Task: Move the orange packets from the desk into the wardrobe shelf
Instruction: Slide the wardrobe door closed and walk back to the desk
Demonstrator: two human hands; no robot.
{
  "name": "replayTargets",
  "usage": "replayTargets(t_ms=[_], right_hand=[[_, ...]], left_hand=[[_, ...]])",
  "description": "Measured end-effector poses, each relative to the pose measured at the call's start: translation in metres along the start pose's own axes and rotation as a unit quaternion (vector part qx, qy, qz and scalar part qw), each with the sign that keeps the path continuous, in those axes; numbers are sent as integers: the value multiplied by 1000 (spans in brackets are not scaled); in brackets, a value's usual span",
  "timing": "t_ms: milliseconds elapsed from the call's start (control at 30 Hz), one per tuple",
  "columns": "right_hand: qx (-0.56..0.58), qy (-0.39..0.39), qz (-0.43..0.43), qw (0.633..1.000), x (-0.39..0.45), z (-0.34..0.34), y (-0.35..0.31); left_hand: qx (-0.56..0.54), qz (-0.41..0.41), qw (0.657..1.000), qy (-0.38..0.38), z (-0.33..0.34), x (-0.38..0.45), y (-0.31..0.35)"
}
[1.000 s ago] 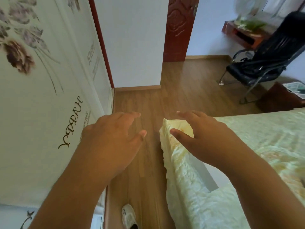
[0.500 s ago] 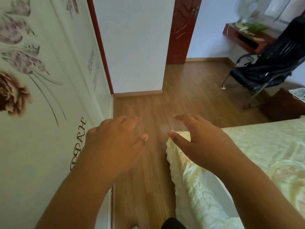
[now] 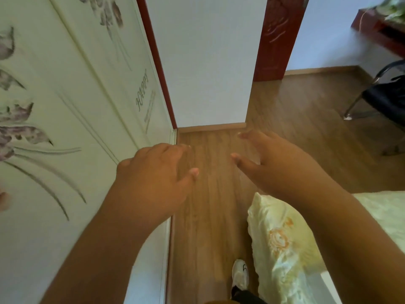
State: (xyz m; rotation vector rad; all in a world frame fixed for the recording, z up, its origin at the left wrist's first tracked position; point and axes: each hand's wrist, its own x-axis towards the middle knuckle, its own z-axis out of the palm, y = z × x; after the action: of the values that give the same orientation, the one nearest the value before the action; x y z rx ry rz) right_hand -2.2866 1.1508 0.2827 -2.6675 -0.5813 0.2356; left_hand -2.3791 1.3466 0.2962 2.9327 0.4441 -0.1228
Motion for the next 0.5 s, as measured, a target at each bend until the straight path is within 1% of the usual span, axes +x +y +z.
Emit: replayTargets(t_ms=[100,233,333,500], right_hand=[[-1,7,-8,1000,43,-20,27],[-22,1,-13,1000,95,-36,57],[-27,-9,-10,1000,127,-48,72],[-26,-16,5,1000,180,-61,88]], left_hand=[[-8,9,1000,22,-9,47,26],[-39,-1,999,14,-9,101,52],[-22,0,1000,17,-7,138,60],[-33,14,999,18,-8,205,72]])
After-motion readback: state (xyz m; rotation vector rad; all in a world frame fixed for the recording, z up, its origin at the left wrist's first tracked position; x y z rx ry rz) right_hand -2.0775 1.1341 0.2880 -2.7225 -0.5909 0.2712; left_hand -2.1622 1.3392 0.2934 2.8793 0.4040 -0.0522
